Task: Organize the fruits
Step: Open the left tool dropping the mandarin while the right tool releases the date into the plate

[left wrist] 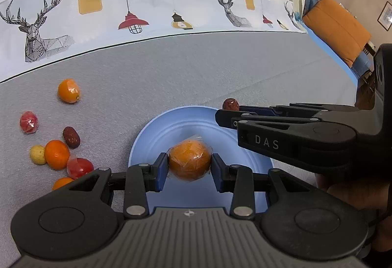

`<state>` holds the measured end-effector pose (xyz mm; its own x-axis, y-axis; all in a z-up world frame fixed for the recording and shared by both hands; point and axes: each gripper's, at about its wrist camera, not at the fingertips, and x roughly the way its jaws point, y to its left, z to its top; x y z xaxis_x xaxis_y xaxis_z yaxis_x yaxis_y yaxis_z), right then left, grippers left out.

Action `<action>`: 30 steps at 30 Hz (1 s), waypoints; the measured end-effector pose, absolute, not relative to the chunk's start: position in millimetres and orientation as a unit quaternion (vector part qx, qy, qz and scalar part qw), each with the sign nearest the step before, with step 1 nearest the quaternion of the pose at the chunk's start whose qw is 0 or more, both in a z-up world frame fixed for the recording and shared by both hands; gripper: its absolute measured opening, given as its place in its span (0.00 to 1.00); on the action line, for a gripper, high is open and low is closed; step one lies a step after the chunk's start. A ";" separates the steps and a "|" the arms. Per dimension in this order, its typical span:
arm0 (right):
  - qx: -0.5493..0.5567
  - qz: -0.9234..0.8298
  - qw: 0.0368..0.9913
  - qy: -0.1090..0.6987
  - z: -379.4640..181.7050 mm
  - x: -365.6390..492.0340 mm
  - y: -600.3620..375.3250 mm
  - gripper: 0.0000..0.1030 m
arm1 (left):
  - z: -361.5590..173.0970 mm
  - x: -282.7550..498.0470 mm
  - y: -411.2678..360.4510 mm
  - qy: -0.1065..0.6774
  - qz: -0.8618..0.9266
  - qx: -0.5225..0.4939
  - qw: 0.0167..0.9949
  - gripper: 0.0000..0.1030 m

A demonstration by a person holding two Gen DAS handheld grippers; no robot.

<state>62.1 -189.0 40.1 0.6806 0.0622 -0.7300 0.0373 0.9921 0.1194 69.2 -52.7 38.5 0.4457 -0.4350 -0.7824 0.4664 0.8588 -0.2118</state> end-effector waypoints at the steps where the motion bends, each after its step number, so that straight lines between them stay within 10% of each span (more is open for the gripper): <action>1: 0.062 0.007 0.915 0.400 40.1 62.3 -189.3 0.27 | 38.1 69.3 -53.1 0.455 -0.265 0.018 0.850 0.40; 16: 0.065 0.007 0.914 0.400 40.9 62.8 -189.6 0.28 | 37.2 70.6 -52.6 0.457 -0.264 0.019 0.849 0.43; 20: 0.064 -0.003 0.912 0.405 40.6 64.1 -189.3 0.47 | 38.6 72.4 -48.3 0.457 -0.259 0.006 0.851 0.46; 30: 0.046 -0.014 0.914 0.402 40.5 63.0 -186.0 0.48 | 40.6 72.6 -48.0 0.460 -0.255 0.008 0.851 0.46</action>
<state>63.0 -186.0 40.5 0.6764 0.0123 -0.7364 0.0621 0.9953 0.0737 72.6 -48.0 40.6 0.4477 -0.4259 -0.7862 0.4406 0.8702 -0.2205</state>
